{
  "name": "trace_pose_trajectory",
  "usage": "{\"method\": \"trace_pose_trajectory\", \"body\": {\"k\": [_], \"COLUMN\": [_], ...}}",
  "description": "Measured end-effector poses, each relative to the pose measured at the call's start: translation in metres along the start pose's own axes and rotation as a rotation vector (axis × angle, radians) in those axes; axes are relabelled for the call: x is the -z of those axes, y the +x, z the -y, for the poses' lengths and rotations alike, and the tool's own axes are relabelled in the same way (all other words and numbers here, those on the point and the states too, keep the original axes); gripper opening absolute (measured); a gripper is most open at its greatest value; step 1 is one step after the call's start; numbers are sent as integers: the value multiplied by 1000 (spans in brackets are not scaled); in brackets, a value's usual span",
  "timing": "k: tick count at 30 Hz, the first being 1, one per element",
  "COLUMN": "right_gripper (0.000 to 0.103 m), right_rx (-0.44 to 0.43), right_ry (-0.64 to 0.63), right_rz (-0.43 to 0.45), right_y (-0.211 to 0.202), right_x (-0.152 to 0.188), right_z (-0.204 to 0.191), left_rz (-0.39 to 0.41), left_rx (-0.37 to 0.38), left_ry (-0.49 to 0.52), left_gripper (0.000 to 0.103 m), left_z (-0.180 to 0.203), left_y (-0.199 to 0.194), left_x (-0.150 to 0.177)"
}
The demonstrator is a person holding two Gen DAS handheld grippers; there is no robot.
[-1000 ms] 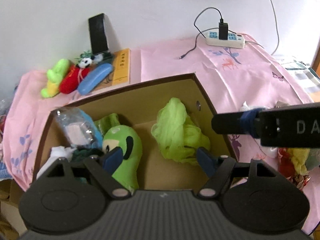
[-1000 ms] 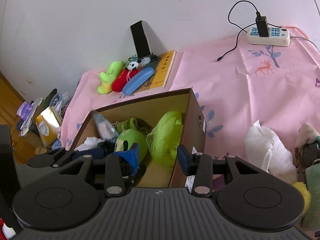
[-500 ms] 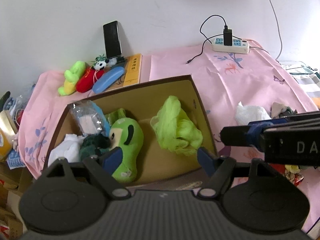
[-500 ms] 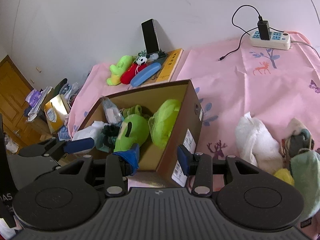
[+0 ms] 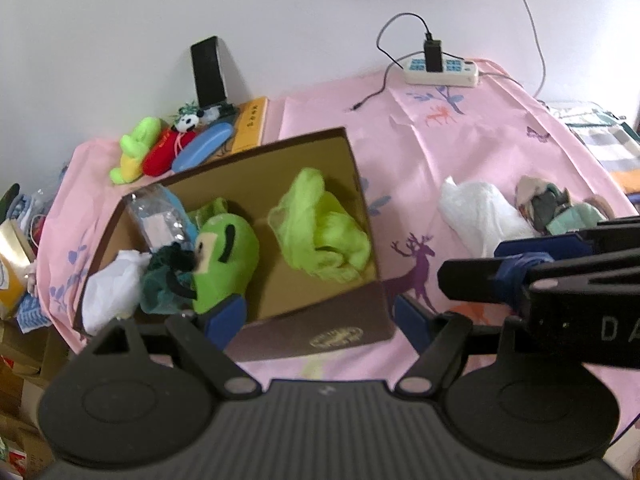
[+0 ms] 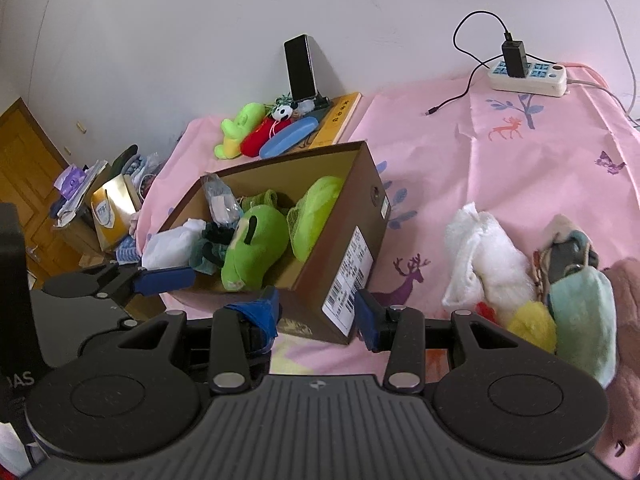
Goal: Organize soft objects
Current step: 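Move the right gripper back to the pile of soft items, then grasp the yellow terry cloth with the right gripper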
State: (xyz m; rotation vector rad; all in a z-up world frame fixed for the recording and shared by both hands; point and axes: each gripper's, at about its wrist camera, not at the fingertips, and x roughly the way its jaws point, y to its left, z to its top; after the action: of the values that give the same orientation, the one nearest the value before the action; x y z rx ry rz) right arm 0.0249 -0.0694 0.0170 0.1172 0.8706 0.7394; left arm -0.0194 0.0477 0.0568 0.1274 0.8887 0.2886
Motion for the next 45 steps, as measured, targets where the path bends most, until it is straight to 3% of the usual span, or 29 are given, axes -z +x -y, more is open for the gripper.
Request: {"method": "trace_pose_trajectory", "body": {"k": [9,19,25,33,39,45], "right_gripper": [26,26,26,26,26,26], "right_rx": [35,127,169,155,131,188], "right_ry": [25,79,162,260,324,371], "right_rz": [-10,-22,-13,17,53,57], "right_y": [-15,-36,-44,-49,-40,-24], "right_x": [26,61,70,73,61,48], "right_z": [18,53,79,101,112,121], "left_rz": [-44,-84,-37,56,153,145], "left_rx": [42,197,294,402,420,452], "left_ry": [47,95,111,141,212,241], "left_gripper": [77,77,77,72,62,57], "left_z": [28,69,87,103,113,123], "left_y": [4,11,12,16,24,46], "left_x": [18,39,39,42,32,19]}}
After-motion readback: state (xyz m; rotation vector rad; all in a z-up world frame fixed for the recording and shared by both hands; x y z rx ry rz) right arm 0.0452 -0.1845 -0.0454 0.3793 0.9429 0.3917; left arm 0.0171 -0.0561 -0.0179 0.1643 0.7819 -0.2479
